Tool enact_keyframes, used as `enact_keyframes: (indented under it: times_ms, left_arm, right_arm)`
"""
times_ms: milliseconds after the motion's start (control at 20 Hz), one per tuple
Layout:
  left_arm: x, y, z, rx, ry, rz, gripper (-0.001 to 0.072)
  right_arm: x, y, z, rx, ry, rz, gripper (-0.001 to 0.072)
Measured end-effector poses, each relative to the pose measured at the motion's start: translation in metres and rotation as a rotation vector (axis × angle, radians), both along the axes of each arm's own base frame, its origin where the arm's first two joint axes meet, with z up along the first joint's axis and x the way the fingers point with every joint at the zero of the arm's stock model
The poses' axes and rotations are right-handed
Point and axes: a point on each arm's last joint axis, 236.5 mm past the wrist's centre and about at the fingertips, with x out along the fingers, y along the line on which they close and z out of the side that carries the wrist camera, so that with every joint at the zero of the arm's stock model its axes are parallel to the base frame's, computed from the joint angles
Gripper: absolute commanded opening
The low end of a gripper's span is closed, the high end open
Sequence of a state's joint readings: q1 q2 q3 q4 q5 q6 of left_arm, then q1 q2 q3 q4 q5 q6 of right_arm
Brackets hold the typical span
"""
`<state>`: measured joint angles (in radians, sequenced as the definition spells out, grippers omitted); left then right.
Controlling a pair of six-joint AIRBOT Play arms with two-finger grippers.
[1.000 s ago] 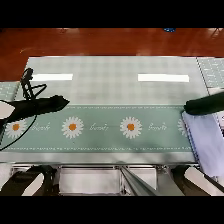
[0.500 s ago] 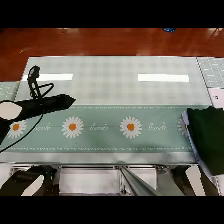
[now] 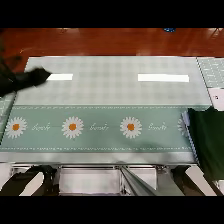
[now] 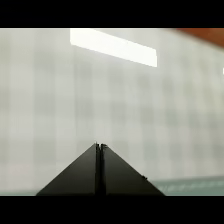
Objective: Fold the shirts.
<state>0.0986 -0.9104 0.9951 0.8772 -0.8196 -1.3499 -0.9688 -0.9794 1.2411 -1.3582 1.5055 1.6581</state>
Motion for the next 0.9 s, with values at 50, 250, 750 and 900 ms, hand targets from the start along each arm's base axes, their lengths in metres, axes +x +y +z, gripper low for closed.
enact_keyframes:
  times_ms: [50,250,750,900]
  left_arm:
    - [0.008,0.005,0.027,0.01,-0.05,0.005,0.0017]
    - [0.024,-0.002,0.098,0.011,-0.158,-0.011,0.0017]
    - [0.024,-0.022,-0.082,0.398,0.299,-0.121,0.0018]
    - [0.023,-0.012,-0.101,0.419,0.359,-0.091,0.0018]
  right_arm:
    - [0.046,0.008,0.025,-0.027,-0.147,0.089,0.0022]
    - [0.174,0.109,0.092,-0.078,-0.505,0.471,0.0022]
    - [0.224,0.274,-0.061,-0.168,-0.03,1.003,0.0021]
    - [0.223,0.275,-0.08,-0.179,0.037,1.013,0.0021]
